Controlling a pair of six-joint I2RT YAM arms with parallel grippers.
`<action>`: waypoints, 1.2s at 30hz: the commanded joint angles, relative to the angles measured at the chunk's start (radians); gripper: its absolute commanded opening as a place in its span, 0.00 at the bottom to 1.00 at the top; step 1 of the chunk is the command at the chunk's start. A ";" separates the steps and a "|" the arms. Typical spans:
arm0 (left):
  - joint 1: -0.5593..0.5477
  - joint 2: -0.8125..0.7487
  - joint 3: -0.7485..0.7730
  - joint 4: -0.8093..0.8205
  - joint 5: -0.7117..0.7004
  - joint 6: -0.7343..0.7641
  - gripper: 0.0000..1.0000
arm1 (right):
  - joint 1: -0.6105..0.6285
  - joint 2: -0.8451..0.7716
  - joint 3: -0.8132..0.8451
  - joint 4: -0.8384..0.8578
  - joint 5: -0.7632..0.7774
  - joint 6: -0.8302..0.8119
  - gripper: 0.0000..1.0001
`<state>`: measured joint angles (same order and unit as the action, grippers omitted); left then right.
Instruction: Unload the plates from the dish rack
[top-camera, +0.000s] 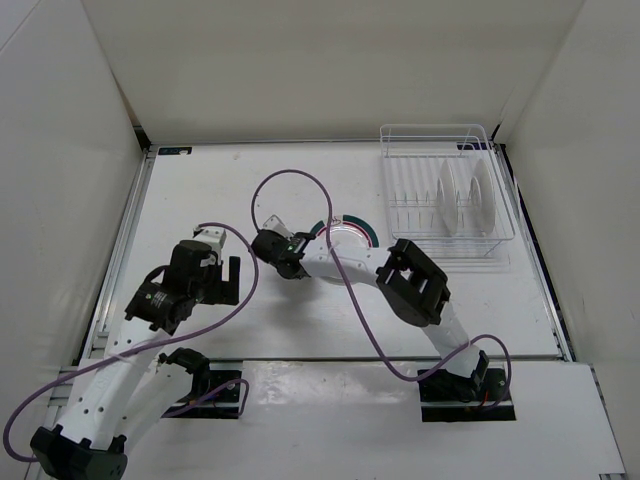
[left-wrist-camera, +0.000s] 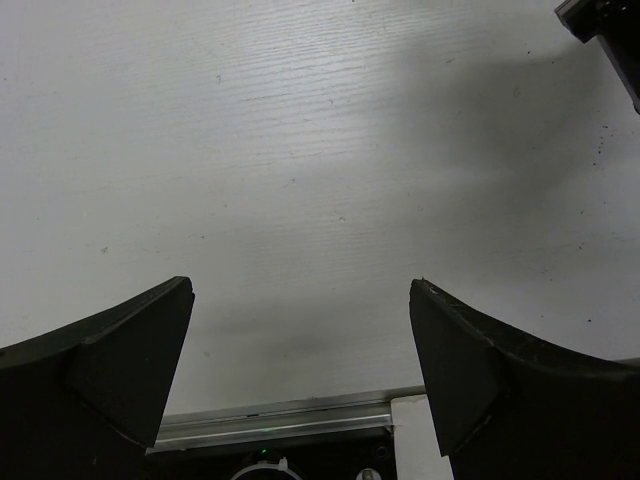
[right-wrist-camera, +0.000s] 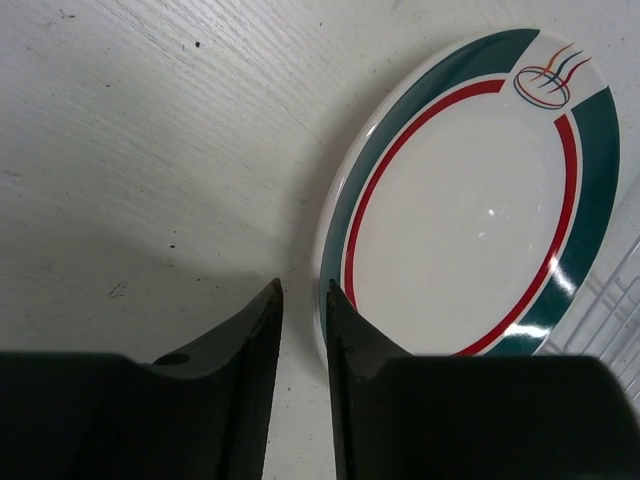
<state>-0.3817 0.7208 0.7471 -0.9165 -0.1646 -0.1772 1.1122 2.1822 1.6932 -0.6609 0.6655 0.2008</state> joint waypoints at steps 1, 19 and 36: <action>-0.002 -0.018 0.026 -0.002 0.002 -0.007 1.00 | -0.009 -0.087 0.062 -0.035 -0.004 -0.024 0.30; -0.003 -0.026 0.026 0.002 0.019 -0.010 1.00 | -0.619 -0.440 0.394 -0.293 -0.457 0.012 0.89; -0.002 -0.026 0.026 0.004 0.040 -0.013 1.00 | -1.066 -0.276 0.355 -0.329 -0.692 0.091 0.88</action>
<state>-0.3817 0.6991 0.7471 -0.9165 -0.1410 -0.1841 0.0601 1.9182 2.0434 -1.0035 0.0307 0.2886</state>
